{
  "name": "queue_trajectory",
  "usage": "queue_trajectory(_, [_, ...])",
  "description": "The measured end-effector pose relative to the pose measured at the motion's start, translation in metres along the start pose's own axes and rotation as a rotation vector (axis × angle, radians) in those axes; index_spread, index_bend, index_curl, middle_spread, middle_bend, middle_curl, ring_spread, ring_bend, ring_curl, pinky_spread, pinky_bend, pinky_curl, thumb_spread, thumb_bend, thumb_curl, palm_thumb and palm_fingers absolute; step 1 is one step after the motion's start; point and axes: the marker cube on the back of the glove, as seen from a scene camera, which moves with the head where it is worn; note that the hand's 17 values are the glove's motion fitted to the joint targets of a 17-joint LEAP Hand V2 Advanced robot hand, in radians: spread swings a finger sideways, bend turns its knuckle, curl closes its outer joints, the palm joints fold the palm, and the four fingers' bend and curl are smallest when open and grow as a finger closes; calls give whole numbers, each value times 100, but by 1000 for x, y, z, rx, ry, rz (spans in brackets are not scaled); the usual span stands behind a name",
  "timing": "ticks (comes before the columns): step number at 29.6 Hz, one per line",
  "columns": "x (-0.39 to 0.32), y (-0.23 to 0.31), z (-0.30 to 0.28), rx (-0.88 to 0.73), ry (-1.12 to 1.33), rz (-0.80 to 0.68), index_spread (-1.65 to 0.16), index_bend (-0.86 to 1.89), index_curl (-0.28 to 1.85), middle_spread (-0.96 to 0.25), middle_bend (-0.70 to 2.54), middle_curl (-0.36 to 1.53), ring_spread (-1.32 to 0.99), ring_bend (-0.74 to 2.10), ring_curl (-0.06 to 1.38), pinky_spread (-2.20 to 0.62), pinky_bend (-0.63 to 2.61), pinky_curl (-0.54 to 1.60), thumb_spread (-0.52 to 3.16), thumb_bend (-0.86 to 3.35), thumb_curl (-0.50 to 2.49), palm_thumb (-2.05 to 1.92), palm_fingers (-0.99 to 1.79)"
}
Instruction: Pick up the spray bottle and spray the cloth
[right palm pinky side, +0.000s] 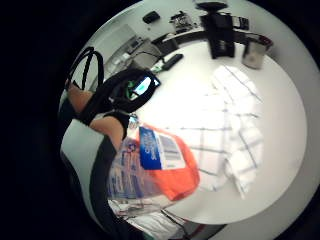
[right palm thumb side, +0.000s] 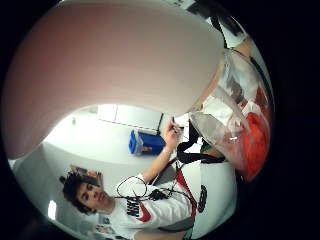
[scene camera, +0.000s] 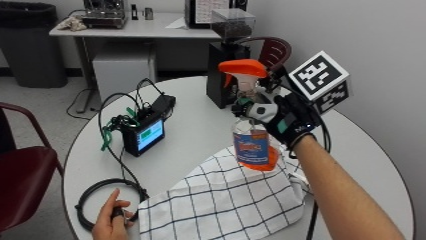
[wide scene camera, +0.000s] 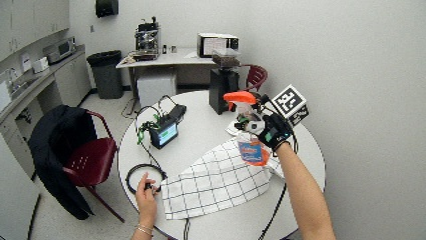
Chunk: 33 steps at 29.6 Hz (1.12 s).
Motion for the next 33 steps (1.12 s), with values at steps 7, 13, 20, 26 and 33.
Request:
queue_trajectory(7, [4,-13,64,74,-150,-43,-25,13,34,-10,39,44,-10,45,38,8,25,37,82,-3,58,91,114])
queue_trajectory(13, [31,-6,97,99,-219,-18,-25,13,34,-10,37,44,-9,44,38,8,25,37,85,-3,57,91,113])
queue_trajectory(20, [58,3,115,137,-247,15,-26,13,34,-9,36,43,-9,44,38,7,24,37,88,-3,56,89,113])
queue_trajectory(26, [66,7,132,128,-237,28,-26,13,34,-9,36,43,-9,43,38,7,24,37,90,-3,55,88,113])
queue_trajectory(33, [62,6,141,101,-240,8,-26,13,34,-9,36,43,-9,43,38,6,24,37,91,-3,54,87,114])
